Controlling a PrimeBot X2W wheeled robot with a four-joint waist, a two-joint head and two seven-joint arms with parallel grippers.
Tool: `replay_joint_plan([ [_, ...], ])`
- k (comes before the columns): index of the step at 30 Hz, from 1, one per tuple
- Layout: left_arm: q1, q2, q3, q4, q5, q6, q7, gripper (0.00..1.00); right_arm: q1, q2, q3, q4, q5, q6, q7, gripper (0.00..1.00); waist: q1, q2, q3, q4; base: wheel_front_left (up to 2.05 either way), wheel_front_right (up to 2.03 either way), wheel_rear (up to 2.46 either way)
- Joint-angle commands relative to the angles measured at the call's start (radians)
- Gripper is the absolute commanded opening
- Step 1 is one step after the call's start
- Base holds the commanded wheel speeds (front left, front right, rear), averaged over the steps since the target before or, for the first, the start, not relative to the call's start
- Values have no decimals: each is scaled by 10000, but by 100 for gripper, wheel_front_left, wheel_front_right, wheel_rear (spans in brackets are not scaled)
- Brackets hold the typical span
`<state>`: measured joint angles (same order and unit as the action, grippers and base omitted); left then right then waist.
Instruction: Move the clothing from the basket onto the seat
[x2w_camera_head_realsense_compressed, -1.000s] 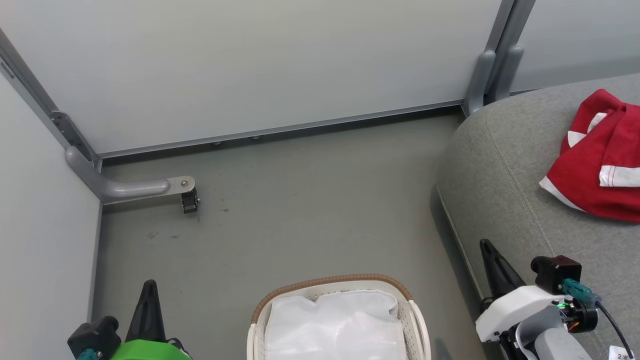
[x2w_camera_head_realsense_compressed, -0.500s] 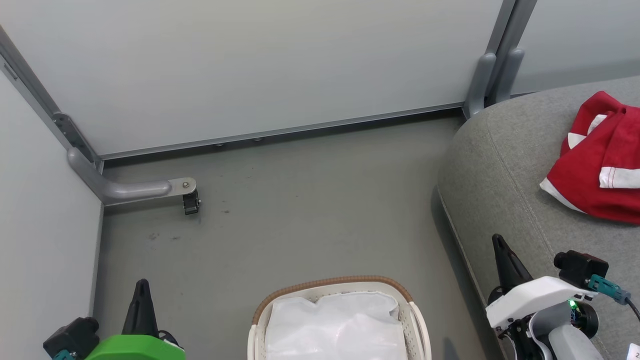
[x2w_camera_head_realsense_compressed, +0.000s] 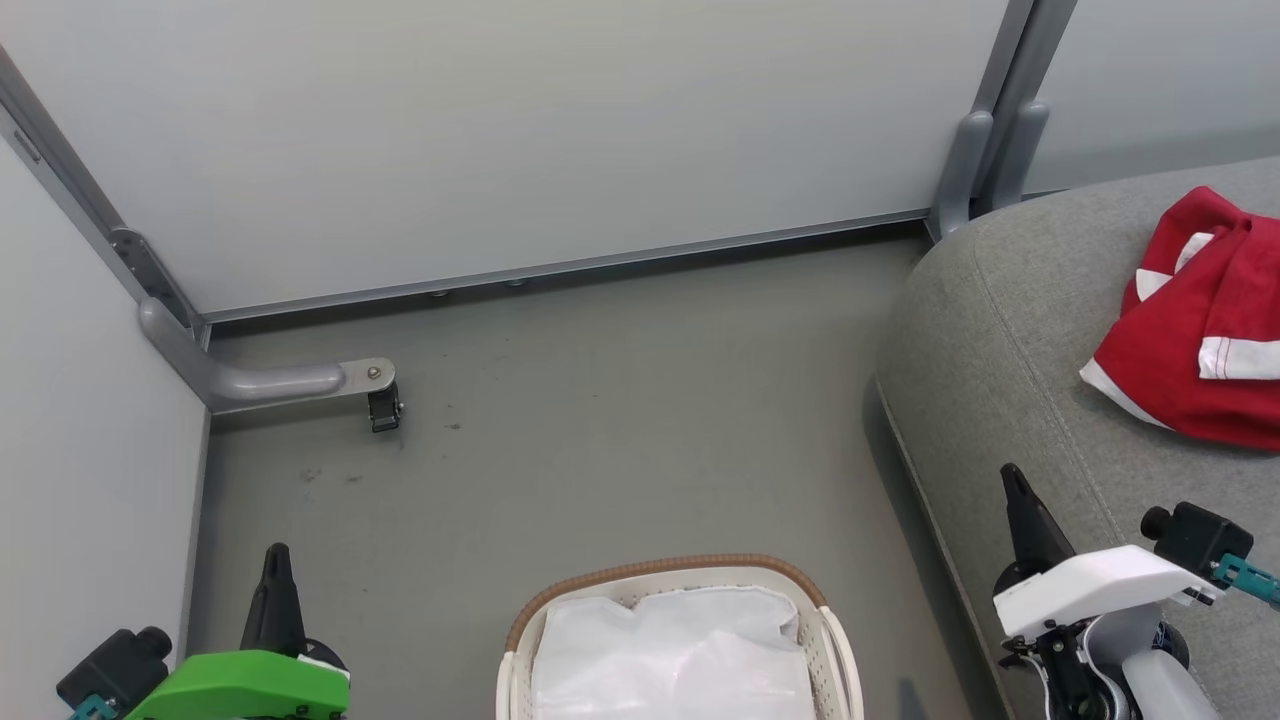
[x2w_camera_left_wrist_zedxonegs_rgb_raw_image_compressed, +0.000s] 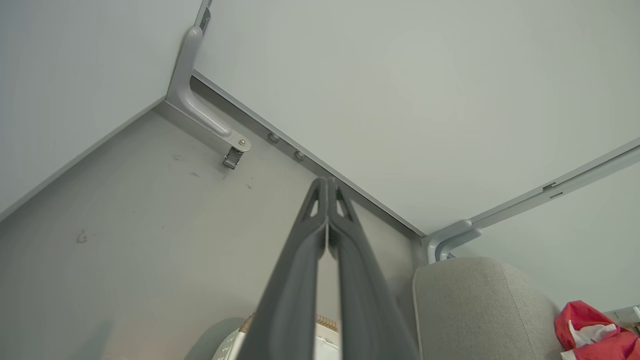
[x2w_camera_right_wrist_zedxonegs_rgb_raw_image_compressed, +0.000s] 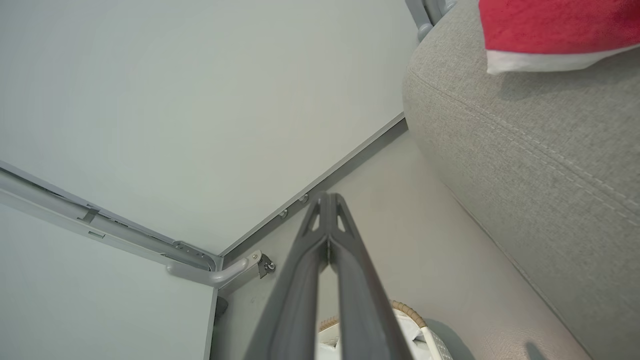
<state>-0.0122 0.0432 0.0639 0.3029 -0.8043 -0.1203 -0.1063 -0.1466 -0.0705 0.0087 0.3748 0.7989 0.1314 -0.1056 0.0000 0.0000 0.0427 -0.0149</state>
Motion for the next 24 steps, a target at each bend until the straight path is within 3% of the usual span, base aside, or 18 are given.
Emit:
replay_joint_plan([
  [1,-298,52,53,-132,-299,-41,64,0,16,-14,-79,-194,328,-4,80,0,0,0,-6,3,0,0,0],
  [24,-559,69,213,-307,-2944,-68,792,0,146,54,-482,-587,2977,-6,801,0,0,0,-107,40,0,0,0],
])
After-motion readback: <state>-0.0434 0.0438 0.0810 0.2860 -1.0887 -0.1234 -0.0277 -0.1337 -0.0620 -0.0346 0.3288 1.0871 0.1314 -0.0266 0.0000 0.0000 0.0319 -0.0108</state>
